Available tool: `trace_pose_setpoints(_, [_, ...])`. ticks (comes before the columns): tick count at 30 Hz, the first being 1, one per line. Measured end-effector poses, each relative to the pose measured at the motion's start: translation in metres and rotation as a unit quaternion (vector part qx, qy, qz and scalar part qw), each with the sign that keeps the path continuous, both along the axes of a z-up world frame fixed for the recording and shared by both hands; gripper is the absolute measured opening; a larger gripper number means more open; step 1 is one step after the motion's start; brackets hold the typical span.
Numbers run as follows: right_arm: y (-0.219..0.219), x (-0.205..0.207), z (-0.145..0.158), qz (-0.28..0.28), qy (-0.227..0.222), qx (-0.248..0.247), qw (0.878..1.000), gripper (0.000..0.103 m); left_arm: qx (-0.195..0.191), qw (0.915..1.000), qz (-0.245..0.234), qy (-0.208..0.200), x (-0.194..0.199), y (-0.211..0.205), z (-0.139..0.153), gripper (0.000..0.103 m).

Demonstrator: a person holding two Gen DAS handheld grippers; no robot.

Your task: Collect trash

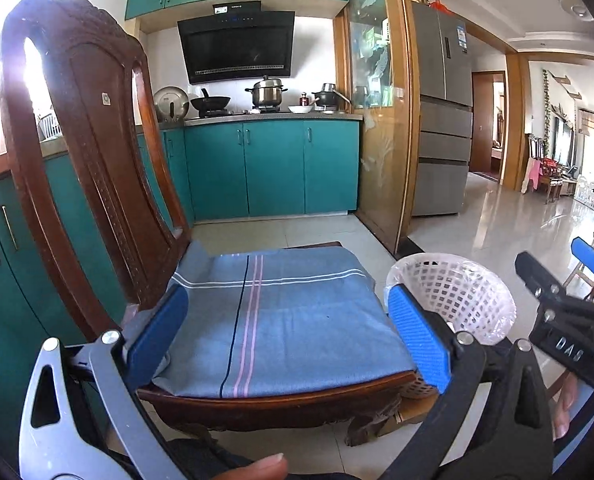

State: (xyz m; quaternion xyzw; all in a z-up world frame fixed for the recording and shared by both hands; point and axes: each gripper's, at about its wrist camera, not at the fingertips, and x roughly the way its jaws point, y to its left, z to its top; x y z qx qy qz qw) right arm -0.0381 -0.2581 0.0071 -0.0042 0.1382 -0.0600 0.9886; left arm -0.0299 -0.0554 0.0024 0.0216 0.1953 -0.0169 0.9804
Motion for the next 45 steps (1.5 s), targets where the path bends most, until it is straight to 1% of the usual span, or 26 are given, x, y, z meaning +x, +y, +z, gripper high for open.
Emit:
trace_pose_setpoints(5, [-0.004, -0.008, 0.005, -0.012, -0.009, 0.007, 1.0, 0.1, -0.003, 0.9999, 0.002, -0.01, -0.011, 0.005, 0.005, 0.1])
trace_pose_setpoints(10, [0.0, -0.013, 0.01, -0.015, -0.018, 0.007, 1.0, 0.1, -0.005, 0.9999, 0.004, -0.016, -0.014, 0.007, 0.007, 0.1])
trace_pose_setpoints(19, [0.002, -0.013, 0.012, -0.021, -0.029, 0.005, 0.999, 0.1, -0.01, 0.9998, 0.005, -0.016, -0.015, 0.011, 0.007, 0.1])
trace_pose_setpoints(31, [-0.005, -0.01, 0.014, -0.035, -0.03, 0.017, 0.999, 0.1, -0.011, 0.9999, 0.002, -0.01, -0.012, 0.008, 0.009, 0.1])
trace_pose_setpoints(45, [-0.006, -0.003, 0.012, -0.032, -0.02, 0.02, 0.999, 0.1, -0.008, 1.0, 0.001, 0.003, -0.004, 0.008, 0.008, 0.1])
